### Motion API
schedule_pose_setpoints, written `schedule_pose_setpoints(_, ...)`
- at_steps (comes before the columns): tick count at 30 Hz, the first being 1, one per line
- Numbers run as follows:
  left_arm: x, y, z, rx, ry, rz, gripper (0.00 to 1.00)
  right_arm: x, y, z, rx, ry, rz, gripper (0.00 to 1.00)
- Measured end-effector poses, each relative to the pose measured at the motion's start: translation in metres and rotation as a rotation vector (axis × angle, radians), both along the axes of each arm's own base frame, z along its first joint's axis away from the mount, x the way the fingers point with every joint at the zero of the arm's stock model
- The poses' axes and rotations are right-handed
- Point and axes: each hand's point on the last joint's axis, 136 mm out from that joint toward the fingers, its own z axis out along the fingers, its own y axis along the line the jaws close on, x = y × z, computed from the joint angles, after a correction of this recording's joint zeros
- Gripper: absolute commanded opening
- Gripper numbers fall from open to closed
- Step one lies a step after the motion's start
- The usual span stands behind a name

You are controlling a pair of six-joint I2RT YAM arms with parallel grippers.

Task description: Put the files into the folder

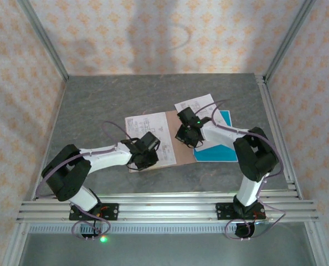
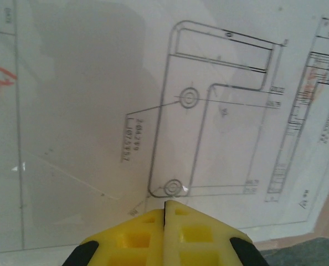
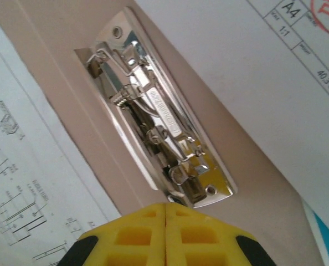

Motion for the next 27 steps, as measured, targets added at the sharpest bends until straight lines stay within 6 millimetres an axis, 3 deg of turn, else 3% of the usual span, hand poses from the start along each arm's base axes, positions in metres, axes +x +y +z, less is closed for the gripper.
schedule_pose_setpoints(7,-0.003,0.005,-0.005,0.004,-0.001,0.02,0.0,-0.001,-0.002,-0.011,-0.019,0.022,-0.002,0.07)
schedule_pose_setpoints(27,-0.003,0.009,-0.006,-0.017,-0.033,0.056,0.0,0.001,-0.003,-0.018,-0.041,0.032,-0.007,0.03)
